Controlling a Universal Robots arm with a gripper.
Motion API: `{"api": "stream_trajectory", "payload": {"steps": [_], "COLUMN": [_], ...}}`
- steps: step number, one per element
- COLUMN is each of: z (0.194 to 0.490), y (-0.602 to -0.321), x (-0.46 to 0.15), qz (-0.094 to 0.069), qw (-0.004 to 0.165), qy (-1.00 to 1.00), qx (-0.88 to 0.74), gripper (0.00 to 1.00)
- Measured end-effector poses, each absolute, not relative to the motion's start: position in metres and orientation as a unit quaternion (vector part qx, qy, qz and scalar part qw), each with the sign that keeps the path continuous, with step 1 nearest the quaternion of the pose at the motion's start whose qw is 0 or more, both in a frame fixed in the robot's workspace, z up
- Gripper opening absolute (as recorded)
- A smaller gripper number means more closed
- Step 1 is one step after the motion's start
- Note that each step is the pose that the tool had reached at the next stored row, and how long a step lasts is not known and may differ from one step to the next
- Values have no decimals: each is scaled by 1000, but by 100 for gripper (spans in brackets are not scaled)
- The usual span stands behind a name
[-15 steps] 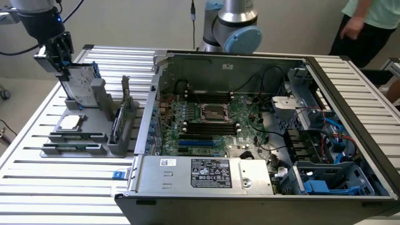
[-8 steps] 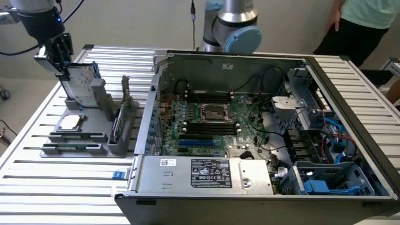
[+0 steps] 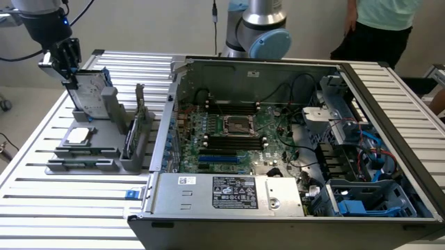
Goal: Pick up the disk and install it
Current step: 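Pick up the disk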
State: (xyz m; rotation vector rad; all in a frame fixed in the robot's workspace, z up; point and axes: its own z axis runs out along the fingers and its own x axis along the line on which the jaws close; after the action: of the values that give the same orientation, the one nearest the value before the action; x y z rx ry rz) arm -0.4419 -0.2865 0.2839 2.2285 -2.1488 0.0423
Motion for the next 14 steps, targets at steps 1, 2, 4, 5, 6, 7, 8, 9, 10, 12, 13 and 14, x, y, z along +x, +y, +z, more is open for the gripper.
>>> {"api": "stream_trajectory", "payload": {"steps": [1, 2, 4, 5, 6, 7, 8, 9, 10, 12, 13, 14], "z": [284, 284, 284, 284, 284, 284, 284, 284, 284, 284, 284, 284], "y": [-287, -287, -287, -287, -287, -287, -287, -287, -287, -287, -286, -287], "x": [-442, -442, -442, -442, -442, -442, -442, -442, -442, -442, -442, -442], "qz": [14, 14, 14, 14, 14, 14, 14, 14, 14, 15, 16, 16], "qw": [23, 23, 23, 23, 23, 23, 23, 23, 23, 24, 24, 24], "qy": [-694, -694, -694, -694, -694, -694, -694, -694, -694, -694, -694, -694], "qx": [719, 719, 719, 719, 719, 719, 719, 719, 719, 719, 719, 719], "gripper": [33, 33, 33, 33, 33, 33, 33, 33, 33, 33, 33, 33]}}
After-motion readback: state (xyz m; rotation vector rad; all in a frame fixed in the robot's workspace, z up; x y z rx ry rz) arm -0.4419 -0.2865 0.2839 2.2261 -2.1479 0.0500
